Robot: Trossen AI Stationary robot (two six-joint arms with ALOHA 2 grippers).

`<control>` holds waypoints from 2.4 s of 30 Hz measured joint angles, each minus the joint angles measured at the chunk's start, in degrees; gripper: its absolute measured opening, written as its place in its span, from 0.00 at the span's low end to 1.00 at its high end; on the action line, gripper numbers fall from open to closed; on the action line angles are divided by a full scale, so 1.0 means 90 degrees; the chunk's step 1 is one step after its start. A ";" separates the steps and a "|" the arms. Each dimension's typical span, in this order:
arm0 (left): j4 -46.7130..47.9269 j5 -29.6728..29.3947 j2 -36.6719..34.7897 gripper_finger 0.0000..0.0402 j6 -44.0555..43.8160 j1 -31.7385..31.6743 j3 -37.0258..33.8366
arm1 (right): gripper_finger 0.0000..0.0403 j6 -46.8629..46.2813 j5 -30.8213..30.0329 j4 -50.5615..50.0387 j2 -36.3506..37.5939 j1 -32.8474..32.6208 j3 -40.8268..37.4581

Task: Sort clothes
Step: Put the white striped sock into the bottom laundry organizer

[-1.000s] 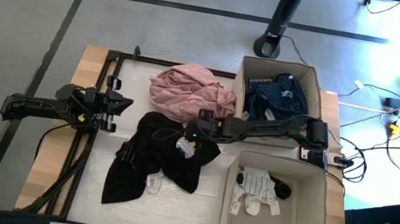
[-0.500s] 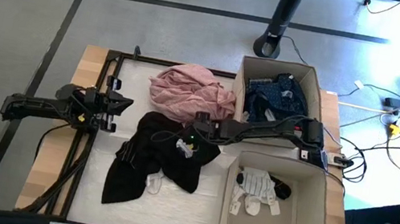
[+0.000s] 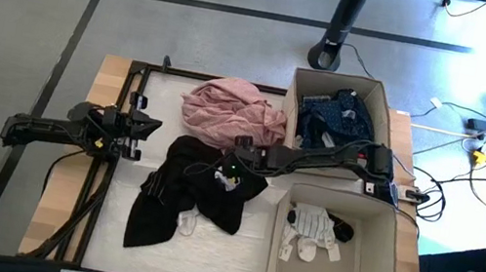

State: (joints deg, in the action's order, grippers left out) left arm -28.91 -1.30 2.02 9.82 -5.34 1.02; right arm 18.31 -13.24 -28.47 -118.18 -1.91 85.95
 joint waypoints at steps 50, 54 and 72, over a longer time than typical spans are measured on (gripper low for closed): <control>0.0150 0.0000 0.0002 0.01 -0.0006 0.0000 0.0002 | 0.05 -0.3798 -0.1034 -0.4647 0.5591 -0.3081 0.0002; 0.0151 -0.0001 0.0002 0.01 -0.0075 -0.0001 0.0002 | 0.05 -0.4899 -0.1025 -0.5608 0.5530 -0.3553 -0.0004; 0.0151 0.0000 0.0002 0.01 -0.0136 0.0000 0.0002 | 0.05 -0.6728 0.0059 -0.5426 0.5431 -0.3886 -0.1972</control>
State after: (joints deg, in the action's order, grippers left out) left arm -27.55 -1.30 2.04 8.60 -5.34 1.04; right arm -42.24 -12.71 -77.30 -69.30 -36.89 68.21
